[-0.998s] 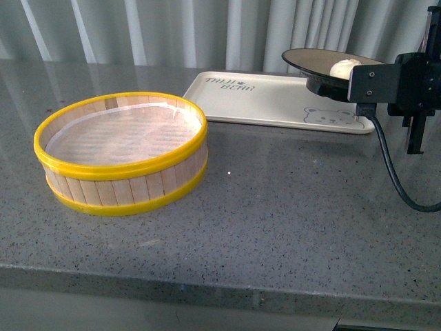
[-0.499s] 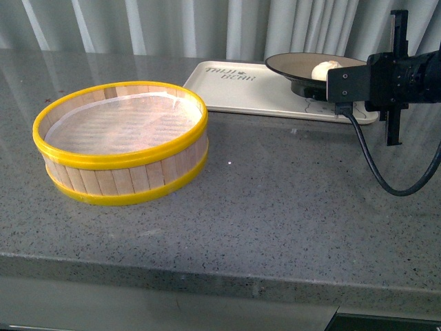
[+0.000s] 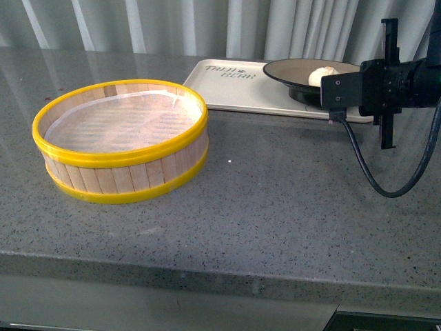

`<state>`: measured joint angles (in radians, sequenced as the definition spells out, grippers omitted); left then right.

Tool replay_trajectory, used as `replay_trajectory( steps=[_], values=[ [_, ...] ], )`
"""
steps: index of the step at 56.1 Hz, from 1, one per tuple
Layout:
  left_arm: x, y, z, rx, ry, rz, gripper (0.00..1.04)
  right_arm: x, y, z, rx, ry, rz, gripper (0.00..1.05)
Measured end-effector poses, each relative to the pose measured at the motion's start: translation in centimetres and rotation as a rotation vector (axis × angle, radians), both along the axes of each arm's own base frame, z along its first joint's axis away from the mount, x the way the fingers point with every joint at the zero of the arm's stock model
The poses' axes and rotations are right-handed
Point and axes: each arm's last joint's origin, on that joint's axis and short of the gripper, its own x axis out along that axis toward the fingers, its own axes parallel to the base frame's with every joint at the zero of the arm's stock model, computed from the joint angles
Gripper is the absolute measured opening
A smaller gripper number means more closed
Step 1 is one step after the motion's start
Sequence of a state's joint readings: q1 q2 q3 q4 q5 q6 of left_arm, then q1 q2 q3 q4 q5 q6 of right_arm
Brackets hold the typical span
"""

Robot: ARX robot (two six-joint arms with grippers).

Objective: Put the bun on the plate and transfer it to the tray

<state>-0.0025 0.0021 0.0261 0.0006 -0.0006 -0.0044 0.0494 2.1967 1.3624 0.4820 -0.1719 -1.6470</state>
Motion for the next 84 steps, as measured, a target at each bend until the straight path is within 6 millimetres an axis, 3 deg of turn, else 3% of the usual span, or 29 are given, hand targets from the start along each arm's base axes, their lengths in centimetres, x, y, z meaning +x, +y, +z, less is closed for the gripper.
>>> replay_trajectory(
  steps=[15,29,36,47,55,64,71,77,80,84],
  values=[
    [0.0,0.0,0.0,0.0,0.0,0.0,0.98,-0.1,0.1,-0.3,-0.024,0.032,-0.025,0.05],
    [0.0,0.0,0.0,0.0,0.0,0.0,0.98,-0.4,0.1,-0.4,-0.016,0.035,-0.033,0.43],
    [0.0,0.0,0.0,0.0,0.0,0.0,0.98,-1.1,0.3,0.5,0.013,0.024,-0.038,0.67],
    [0.0,0.0,0.0,0.0,0.0,0.0,0.98,-2.7,1.1,1.7,0.086,0.024,-0.053,0.97],
    [0.0,0.0,0.0,0.0,0.0,0.0,0.98,-5.0,2.4,2.8,0.211,0.082,-0.101,0.96],
    [0.0,0.0,0.0,0.0,0.0,0.0,0.98,-11.3,4.6,8.0,0.629,0.173,-0.198,0.96],
    [0.0,0.0,0.0,0.0,0.0,0.0,0.98,-15.3,3.7,11.2,0.941,0.174,-0.307,0.96],
    [0.0,0.0,0.0,0.0,0.0,0.0,0.98,-17.0,2.7,13.3,1.172,0.141,-0.376,0.96],
    [0.0,0.0,0.0,0.0,0.0,0.0,0.98,-17.1,2.5,13.3,1.239,0.111,-0.408,0.94],
    [0.0,0.0,0.0,0.0,0.0,-0.001,0.98,-17.9,2.0,11.9,1.415,-0.053,-0.467,0.81]
  ],
)
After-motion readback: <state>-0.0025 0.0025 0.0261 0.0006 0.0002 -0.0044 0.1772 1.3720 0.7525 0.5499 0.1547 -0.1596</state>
